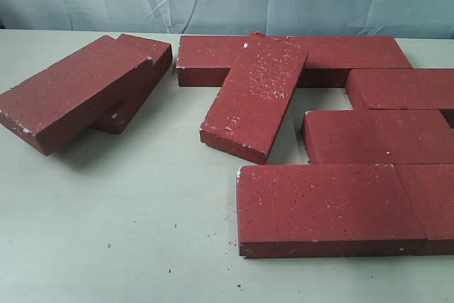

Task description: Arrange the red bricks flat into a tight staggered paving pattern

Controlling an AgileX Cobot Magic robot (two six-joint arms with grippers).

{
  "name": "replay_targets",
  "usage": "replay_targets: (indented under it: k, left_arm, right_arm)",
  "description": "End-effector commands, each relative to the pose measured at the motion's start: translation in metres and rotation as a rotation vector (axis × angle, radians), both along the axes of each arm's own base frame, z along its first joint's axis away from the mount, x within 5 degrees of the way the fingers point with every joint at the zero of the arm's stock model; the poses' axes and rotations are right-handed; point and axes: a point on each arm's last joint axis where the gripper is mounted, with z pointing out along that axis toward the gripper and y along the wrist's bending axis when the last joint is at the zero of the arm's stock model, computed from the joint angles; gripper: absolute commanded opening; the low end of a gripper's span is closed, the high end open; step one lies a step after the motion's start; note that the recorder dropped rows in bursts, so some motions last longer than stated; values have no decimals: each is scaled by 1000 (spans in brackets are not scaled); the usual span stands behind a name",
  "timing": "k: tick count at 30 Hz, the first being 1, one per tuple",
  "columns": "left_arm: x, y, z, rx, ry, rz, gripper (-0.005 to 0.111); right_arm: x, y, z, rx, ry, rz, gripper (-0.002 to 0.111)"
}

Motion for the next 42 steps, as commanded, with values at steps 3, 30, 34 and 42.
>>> replay_targets:
  k: [3,30,34,42]
  left_arm:
    - [0,0,-2,5,11,4,0]
    - [1,0,-4,6,31,6,0]
    - [1,0,-4,3,29,4,0]
    - [-6,2,10,-99,-133,-25,0]
  right_arm:
    - [37,-1,-7,-81,179,7,-1]
    - [158,54,-73,-45,685,513,-1]
    - [184,58,-91,-58,706,539,-1]
    - [231,61,-115,-62,704,547,-1]
